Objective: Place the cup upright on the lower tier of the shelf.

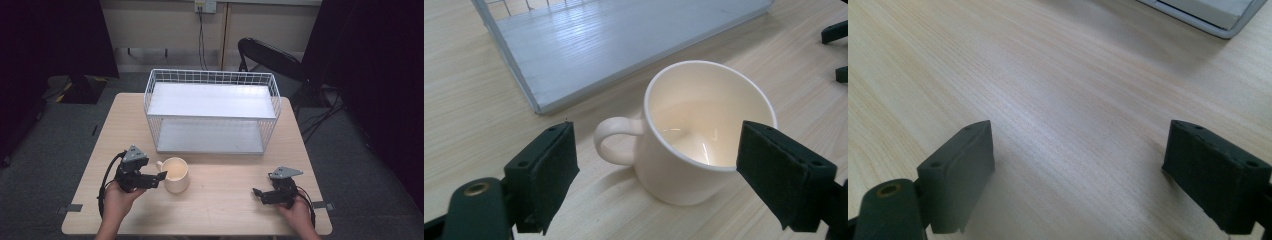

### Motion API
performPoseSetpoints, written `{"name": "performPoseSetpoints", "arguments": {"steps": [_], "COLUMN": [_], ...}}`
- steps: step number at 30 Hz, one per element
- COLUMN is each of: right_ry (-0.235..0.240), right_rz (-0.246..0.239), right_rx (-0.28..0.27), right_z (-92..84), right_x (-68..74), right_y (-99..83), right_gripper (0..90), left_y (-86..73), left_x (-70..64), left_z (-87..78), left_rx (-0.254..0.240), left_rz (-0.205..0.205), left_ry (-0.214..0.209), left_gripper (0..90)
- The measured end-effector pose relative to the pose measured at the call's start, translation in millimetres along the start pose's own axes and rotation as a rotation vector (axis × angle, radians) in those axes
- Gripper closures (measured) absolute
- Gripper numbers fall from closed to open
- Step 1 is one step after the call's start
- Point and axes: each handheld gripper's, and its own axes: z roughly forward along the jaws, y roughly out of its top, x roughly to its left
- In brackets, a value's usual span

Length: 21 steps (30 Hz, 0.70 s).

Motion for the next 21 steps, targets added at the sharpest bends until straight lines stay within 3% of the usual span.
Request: {"name": "performPoseSetpoints", "arguments": {"steps": [9,21], "right_ry": [0.000,0.000], "right_rz": [0.000,0.000], "right_rx": [0.000,0.000], "right_z": [0.0,0.0], "right_x": [0.0,0.0], "right_y": [0.0,0.0], "right_gripper": [12.0,12.1], "left_y": [0.7,-3.1], "left_x": [-6.0,-11.2], "left_z": [2.6,12.0], "left_rx": [0.013,0.013], "left_rz": [0.007,-0.036], "left_ry": [0.001,-0.015], "left_gripper": [17.1,18.7]}}
